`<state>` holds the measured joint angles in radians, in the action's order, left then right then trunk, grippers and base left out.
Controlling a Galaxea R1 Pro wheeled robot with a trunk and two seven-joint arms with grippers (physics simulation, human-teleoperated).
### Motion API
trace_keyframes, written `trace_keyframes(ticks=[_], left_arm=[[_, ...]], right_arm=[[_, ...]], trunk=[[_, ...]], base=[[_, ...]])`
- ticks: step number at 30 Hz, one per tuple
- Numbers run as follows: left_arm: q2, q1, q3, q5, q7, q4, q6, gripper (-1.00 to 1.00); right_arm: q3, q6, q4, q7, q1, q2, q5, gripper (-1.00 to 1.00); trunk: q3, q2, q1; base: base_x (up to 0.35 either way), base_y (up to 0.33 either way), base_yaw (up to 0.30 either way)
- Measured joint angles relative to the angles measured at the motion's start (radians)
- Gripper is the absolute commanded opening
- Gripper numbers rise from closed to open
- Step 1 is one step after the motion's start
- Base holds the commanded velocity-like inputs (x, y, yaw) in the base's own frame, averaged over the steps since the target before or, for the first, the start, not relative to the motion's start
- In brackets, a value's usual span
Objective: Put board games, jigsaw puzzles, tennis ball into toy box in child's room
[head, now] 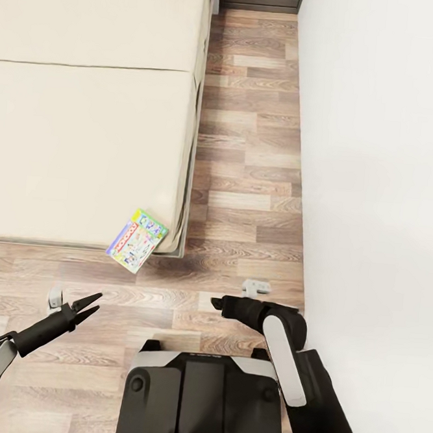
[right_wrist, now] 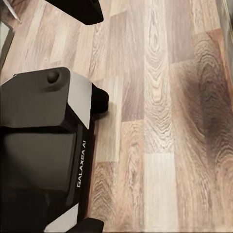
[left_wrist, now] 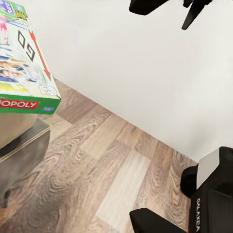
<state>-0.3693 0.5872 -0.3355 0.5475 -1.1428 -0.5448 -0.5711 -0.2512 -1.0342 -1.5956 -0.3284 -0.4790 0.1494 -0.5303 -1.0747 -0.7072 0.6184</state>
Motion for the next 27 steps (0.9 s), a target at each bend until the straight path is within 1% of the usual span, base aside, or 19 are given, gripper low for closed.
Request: trace_keyframes(ticks=[2, 7, 18, 27], left_arm=[[0.000, 0.000, 0.000, 0.000, -0.002, 0.000, 0.000, 1.00], [0.000, 0.000, 0.000, 0.000, 0.000, 0.000, -0.001, 1.00], [0.002, 0.000, 0.000, 0.001, 0.000, 0.000, -0.001, 1.00], [0.005, 0.001, -0.001, 0.003, -0.008, -0.003, 0.002, 1.00]], right_arm=[[-0.006, 0.000, 0.000, -0.043, 0.000, 0.013, -0.001, 1.00], [-0.010, 0.000, 0.000, -0.070, 0.001, 0.022, -0.001, 1.00], [-0.010, 0.000, 0.001, -0.077, 0.001, 0.023, -0.001, 1.00], [-0.003, -0.002, 0.001, -0.077, 0.001, 0.017, -0.001, 1.00]], trunk=[[-0.003, 0.000, 0.000], [-0.011, 0.000, 0.000], [-0.029, 0.000, 0.000], [-0.044, 0.000, 0.000]], base=[[0.000, 0.000, 0.093], [0.000, 0.000, 0.094], [0.000, 0.000, 0.095], [0.000, 0.000, 0.095]])
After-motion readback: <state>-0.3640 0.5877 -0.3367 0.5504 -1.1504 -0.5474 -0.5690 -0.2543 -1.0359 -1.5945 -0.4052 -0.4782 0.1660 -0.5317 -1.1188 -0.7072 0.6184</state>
